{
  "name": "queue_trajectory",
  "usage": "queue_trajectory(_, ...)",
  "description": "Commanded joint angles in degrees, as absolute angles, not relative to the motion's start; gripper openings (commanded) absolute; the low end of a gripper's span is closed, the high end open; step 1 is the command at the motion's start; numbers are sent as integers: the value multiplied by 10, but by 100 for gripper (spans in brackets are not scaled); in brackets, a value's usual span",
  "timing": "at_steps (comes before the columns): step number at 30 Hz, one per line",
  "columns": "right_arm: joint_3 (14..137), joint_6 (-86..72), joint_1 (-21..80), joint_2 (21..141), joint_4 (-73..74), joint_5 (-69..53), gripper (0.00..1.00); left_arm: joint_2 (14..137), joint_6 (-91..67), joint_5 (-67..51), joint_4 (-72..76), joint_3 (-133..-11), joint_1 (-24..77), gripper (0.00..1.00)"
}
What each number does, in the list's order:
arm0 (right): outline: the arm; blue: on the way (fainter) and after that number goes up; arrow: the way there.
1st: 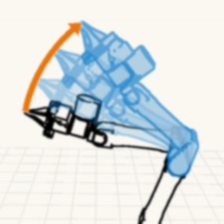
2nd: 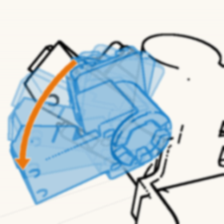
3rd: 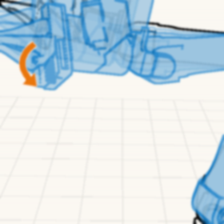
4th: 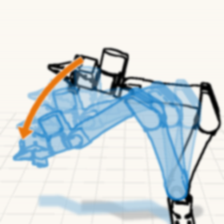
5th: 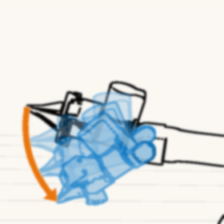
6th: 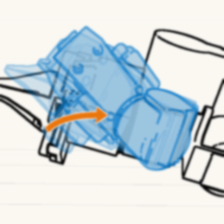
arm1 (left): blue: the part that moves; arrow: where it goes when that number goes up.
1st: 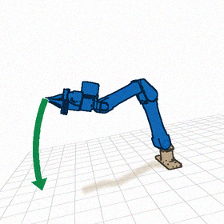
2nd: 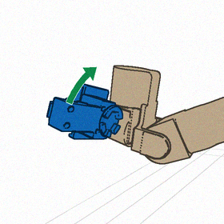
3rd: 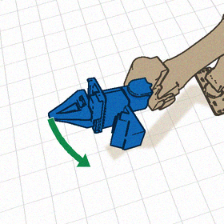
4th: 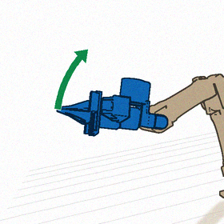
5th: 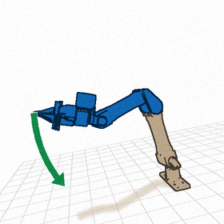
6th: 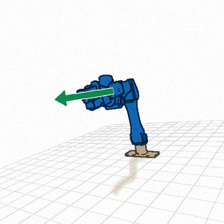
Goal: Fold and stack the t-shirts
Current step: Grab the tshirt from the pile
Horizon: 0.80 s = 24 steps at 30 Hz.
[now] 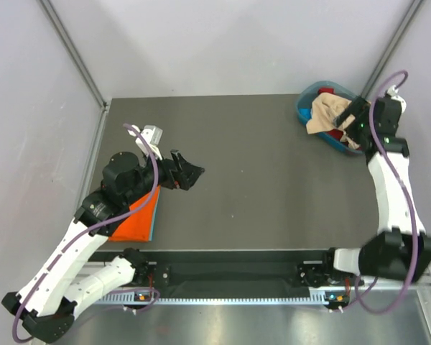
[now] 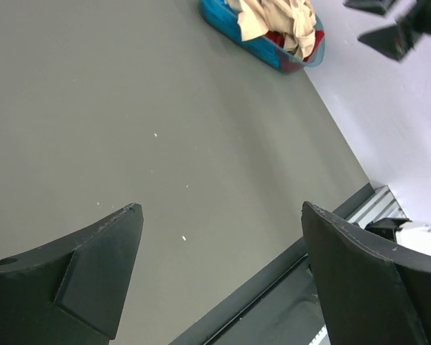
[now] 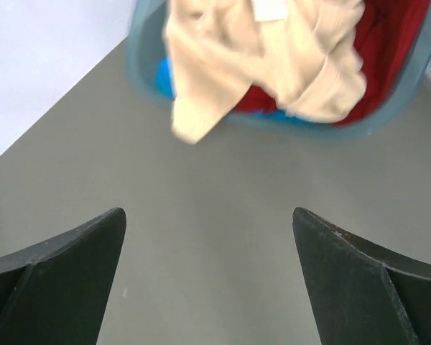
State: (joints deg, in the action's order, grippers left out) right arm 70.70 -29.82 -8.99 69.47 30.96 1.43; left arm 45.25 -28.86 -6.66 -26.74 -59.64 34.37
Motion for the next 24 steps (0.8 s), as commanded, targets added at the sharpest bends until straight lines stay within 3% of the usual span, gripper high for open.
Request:
queue_trajectory(1,787,-299,-115,803,214,58,100,449,-293,-73,-253,-583,344,95)
queue_trajectory(7,896,-271,-138,966,225,64,92,454,-277,-66,-248,-575,344,95)
queue_trajectory(16,940,-216,-192,1095,223,36,83,465,-274,-87,-217,-566,344,95)
queue_trajectory(18,946,-209,-195,1106,227,24,68,473,-274,-96,-216,-568,344,95)
queue_trajectory(19,964,-204,-195,1111,234,22,45,475,-275,-95,-215,-568,344,95)
queue_trajectory(21,994,-189,-192,1109,273,43,24,482,-276,-91,-206,-563,344,94)
queue_trajectory(22,1029,-185,-190,1098,286,51,6,483,-275,-88,-198,-559,344,94)
queue_trajectory(23,1047,-183,-189,1089,299,54,0,492,-275,-84,-187,-556,344,94)
queue_trajectory(24,1063,-182,-186,1066,319,49,0,499,-277,-71,-177,-556,344,94)
